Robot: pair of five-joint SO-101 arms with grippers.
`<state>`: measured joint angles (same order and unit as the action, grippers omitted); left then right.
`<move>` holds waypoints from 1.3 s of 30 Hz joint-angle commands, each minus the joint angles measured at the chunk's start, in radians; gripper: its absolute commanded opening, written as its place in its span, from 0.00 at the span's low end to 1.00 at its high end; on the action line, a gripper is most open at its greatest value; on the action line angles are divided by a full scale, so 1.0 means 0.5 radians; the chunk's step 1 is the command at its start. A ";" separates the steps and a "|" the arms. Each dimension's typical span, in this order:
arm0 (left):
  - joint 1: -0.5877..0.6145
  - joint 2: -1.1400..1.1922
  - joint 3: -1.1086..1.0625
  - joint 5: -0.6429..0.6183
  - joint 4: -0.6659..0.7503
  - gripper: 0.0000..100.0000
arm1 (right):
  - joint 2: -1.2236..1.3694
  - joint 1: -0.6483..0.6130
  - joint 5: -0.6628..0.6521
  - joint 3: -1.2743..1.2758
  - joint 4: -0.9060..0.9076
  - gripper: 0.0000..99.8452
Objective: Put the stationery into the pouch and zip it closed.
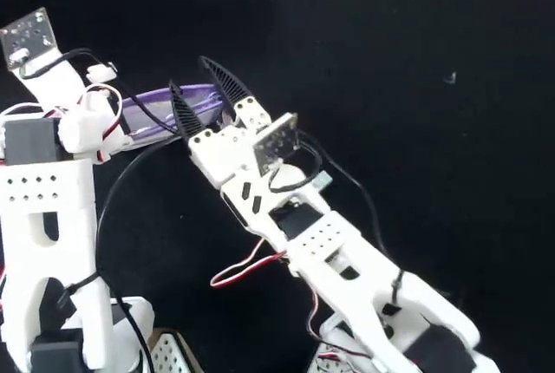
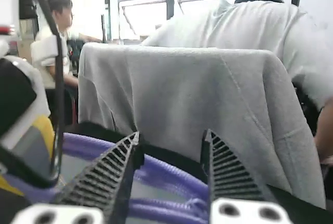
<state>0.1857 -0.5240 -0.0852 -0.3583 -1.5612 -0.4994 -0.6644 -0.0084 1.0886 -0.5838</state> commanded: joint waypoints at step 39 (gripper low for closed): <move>0.029 -0.043 -0.069 -0.015 0.068 0.03 | -0.529 0.973 0.178 -0.864 3.511 0.18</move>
<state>0.1887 -0.5271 -0.1036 -0.3583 -1.5612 -0.8692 -0.1964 0.0729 0.6636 1.1224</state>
